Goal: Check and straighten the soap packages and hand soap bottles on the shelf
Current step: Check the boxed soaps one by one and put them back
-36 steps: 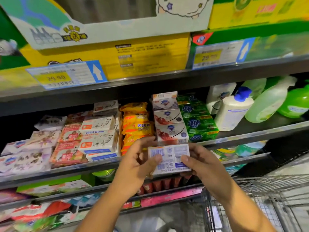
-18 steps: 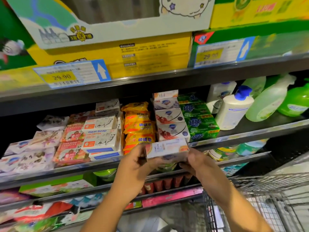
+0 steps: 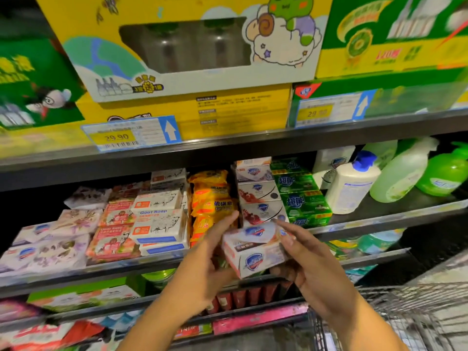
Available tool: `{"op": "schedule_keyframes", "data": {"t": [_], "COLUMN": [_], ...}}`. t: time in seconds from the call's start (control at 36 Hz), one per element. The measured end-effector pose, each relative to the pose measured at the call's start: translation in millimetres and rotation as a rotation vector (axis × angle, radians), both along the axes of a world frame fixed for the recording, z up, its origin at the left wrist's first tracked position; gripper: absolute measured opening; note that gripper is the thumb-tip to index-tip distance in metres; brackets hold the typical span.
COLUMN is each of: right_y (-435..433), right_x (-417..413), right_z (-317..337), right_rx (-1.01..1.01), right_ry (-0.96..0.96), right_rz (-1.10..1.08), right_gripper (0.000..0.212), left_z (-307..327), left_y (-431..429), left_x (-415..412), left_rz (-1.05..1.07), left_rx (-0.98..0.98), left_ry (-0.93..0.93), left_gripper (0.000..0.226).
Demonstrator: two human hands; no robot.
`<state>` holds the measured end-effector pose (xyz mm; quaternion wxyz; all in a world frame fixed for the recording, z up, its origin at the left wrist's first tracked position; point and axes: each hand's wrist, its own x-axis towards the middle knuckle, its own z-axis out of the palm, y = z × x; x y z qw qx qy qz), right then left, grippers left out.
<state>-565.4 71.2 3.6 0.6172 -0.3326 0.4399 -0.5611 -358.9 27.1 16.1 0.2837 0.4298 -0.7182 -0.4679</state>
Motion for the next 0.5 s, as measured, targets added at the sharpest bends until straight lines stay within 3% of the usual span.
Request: {"op": "schedule_keyframes", "data": {"t": [0.08, 0.14, 0.22, 0.28, 0.36, 0.42, 0.5], "right_y": [0, -1, -2, -4, -6, -5, -3], "right_x": [3, 1, -6, -11, -10, -6, 3], "right_z": [7, 10, 11, 8, 2, -1, -10], "right_rx": [0.031, 0.004, -0.053, -0.084, -0.115, -0.128, -0.127], "right_ry": [0.153, 0.281, 0.366, 0.424, 0.550, 0.525, 0.341], "right_rz": [0.038, 0.084, 0.154, 0.192, 0.163, 0.121, 0.128], "right_gripper": [0.036, 0.031, 0.045, 0.061, 0.059, 0.056, 0.057], "left_z": [1, 0, 4, 6, 16, 21, 30], "left_y": [-2, -1, 3, 5, 6, 7, 9], "left_x": [-1, -1, -4, -6, -8, -13, -23], "left_rz": [0.056, 0.074, 0.111, 0.128, 0.131, 0.115, 0.100], "left_rx": [-0.240, -0.232, 0.020, 0.063, 0.094, 0.088, 0.028], "left_ry": [0.005, 0.080, 0.267, 0.303, 0.378, 0.401, 0.399], "left_gripper": [0.075, 0.058, 0.047, 0.049, 0.053, 0.056, 0.051]}}
